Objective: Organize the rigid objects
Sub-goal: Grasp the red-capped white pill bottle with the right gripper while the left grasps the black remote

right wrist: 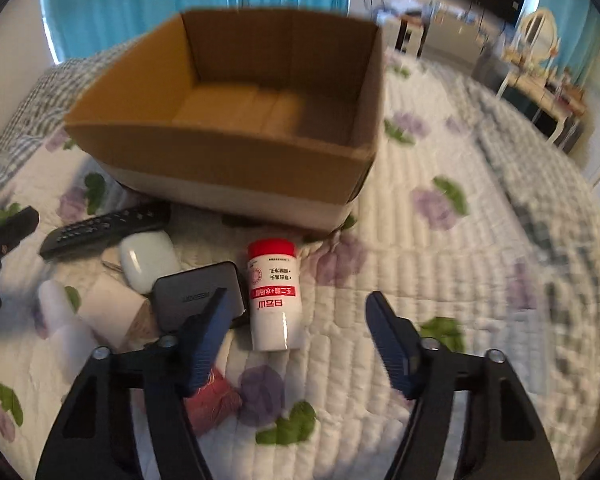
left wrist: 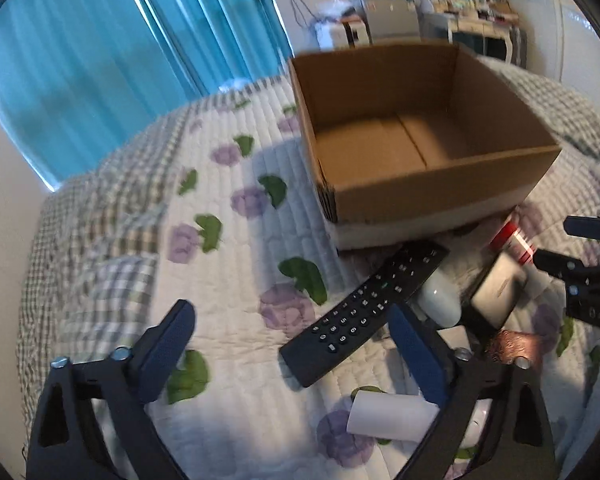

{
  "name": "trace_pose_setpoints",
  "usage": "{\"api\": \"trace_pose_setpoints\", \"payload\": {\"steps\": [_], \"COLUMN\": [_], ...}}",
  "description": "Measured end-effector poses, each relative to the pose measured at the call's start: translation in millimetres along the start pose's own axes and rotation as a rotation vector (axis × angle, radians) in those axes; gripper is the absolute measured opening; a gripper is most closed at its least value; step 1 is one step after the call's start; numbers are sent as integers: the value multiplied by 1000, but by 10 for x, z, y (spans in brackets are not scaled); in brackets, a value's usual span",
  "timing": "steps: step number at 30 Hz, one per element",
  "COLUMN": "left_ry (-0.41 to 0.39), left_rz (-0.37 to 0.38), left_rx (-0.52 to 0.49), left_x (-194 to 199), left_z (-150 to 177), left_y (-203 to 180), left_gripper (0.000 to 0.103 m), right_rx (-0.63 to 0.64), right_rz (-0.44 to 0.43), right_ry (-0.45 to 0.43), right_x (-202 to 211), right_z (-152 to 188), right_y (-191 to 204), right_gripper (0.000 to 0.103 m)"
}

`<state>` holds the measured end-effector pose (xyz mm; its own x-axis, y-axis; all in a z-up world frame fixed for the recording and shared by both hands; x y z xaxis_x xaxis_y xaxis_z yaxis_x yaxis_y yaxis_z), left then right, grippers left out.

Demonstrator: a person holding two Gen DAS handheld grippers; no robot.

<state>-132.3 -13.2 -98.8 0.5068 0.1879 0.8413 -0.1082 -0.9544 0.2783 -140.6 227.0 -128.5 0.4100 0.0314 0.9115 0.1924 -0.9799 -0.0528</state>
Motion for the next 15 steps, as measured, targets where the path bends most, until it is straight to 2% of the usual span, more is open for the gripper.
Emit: {"api": "trace_pose_setpoints", "payload": {"steps": [2, 5, 8, 10, 11, 12, 15], "left_ry": [24, 61, 97, 108, 110, 109, 110], "left_rz": [1, 12, 8, 10, 3, -8, -2], "left_rx": [-11, -48, -90, -117, -132, -155, -213], "left_x": [-87, -214, -308, -370, -389, -413, -453], "left_z": [-2, 18, 25, 15, 6, -2, -19], "left_y": [-27, -94, -155, -202, -221, -246, -322], "left_gripper": [92, 92, 92, 92, 92, 92, 84], "right_rx": [-2, -21, 7, -7, -22, -25, -2], "right_rz": [9, -57, -28, -9, -30, -37, -25], "right_ry": [39, 65, 89, 95, 100, 97, 80], "right_x": [-156, -269, -403, -488, -512, -517, -461], "right_z": [-8, -6, -54, -90, -102, -95, -48], "right_y": [-35, -97, -60, -87, -112, -119, -91], "right_gripper": [53, 52, 51, 43, 37, 37, 37]}}
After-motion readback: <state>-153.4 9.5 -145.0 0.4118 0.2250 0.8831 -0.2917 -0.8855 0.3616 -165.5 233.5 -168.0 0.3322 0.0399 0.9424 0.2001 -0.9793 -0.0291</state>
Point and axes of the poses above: each gripper's, at about its wrist camera, not at the fingertips, and x roughly against the way its jaws point, y to its left, z to its underside, the point moved 1 cm from there along -x, roughly the way its jaws point, and after that the axes turned 6 degrees about y, right-handed, at the moved point
